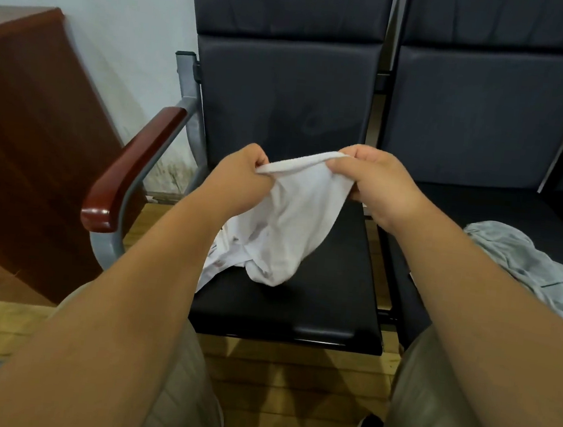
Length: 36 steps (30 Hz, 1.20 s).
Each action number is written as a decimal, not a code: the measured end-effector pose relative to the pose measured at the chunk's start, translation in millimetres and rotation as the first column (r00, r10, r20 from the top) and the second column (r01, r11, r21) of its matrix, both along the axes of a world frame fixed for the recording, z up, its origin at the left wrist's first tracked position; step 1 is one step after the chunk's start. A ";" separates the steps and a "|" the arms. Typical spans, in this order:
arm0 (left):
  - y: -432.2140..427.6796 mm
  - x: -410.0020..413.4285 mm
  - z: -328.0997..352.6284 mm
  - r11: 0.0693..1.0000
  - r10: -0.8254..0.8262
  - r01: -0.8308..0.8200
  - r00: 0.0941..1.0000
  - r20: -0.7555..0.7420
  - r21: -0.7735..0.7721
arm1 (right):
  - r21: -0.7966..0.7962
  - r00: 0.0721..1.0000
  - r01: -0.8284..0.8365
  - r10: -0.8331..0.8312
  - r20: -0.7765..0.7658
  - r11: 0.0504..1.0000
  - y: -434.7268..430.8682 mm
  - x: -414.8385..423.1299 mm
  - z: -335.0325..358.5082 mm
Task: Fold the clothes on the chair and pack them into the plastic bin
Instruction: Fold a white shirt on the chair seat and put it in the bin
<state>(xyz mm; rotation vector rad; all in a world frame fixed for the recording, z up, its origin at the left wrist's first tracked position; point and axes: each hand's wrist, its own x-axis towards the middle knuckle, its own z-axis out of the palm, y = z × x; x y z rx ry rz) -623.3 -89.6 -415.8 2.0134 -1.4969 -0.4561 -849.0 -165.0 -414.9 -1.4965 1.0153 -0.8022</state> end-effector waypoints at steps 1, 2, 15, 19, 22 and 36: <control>-0.2 -1.4 -0.4 0.999 -0.003 0.002 1.000 0.021 0.053 | 0.089 0.995 -0.009 0.000 0.102 0.996 0.2 1.4 -0.4; -0.2 -3.5 -0.3 0.996 -0.018 0.016 0.999 0.029 0.093 | 0.152 0.983 -0.024 -0.004 0.181 0.988 0.8 2.7 -0.8; -3.2 -25.2 7.8 0.962 -0.239 0.273 0.838 -0.490 -0.001 | -0.340 0.996 -0.021 -0.009 -0.087 0.940 10.3 12.4 11.7; -0.1 -23.0 11.4 0.965 -0.233 0.263 0.847 -0.478 -0.004 | -0.261 0.998 0.033 -0.045 -0.039 0.965 6.1 13.0 11.7; 2.4 -20.3 15.0 0.970 -0.226 0.239 0.796 -0.561 -0.051 | 0.040 0.972 0.056 -0.063 0.224 0.998 7.2 17.8 13.4; 27.3 15.2 34.7 0.906 0.043 -0.403 0.391 -0.919 -0.129 | 0.267 0.760 -0.543 0.601 -0.246 0.796 41.9 54.7 -55.3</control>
